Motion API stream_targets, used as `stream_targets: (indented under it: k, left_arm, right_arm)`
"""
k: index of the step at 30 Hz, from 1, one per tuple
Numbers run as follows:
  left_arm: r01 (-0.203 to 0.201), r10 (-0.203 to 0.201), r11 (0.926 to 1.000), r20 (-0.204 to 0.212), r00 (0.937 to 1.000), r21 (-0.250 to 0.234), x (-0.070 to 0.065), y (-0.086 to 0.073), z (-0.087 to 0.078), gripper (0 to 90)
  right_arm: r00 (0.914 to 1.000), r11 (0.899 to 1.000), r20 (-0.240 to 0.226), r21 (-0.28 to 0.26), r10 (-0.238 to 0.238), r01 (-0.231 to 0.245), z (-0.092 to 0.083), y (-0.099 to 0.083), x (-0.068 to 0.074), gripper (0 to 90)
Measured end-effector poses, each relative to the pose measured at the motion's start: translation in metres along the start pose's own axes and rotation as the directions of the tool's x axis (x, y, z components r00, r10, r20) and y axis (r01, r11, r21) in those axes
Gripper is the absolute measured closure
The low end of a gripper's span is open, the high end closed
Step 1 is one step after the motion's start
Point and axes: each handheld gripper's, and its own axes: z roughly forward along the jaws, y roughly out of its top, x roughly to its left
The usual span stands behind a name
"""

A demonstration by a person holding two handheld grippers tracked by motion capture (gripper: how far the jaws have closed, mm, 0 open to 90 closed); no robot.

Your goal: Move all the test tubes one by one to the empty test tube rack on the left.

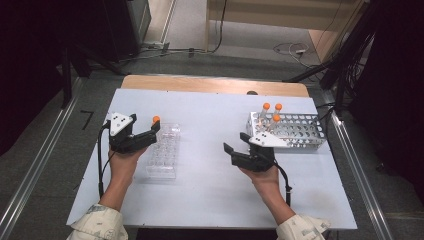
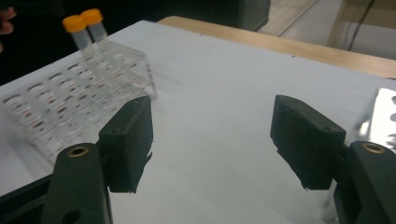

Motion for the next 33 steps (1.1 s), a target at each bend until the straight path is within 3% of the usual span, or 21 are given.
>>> stream_targets:
  k: [8, 12, 33]
  left_arm:
    - [-0.001, 0.001, 1.0, 0.0, 1.0, 0.001, 0.0, 0.0, 0.0, 16.4]
    - [0.013, -0.013, 0.9999, 0.007, 0.9999, 0.005, 0.001, -0.001, 0.001, 16.5]
    - [0.016, -0.017, 0.9999, 0.003, 0.9999, 0.003, 0.003, 0.0, -0.001, 16.5]
  right_arm:
    - [0.9928, 0.998, 0.104, -0.042, 0.06, -0.056, -0.014, 0.004, -0.032, 28.8]
    - [0.9896, 0.996, 0.121, -0.044, 0.077, -0.073, -0.015, 0.003, -0.043, 29.0]
    - [0.9676, 0.995, 0.232, -0.046, 0.101, -0.092, -0.021, -0.003, -0.071, 29.1]
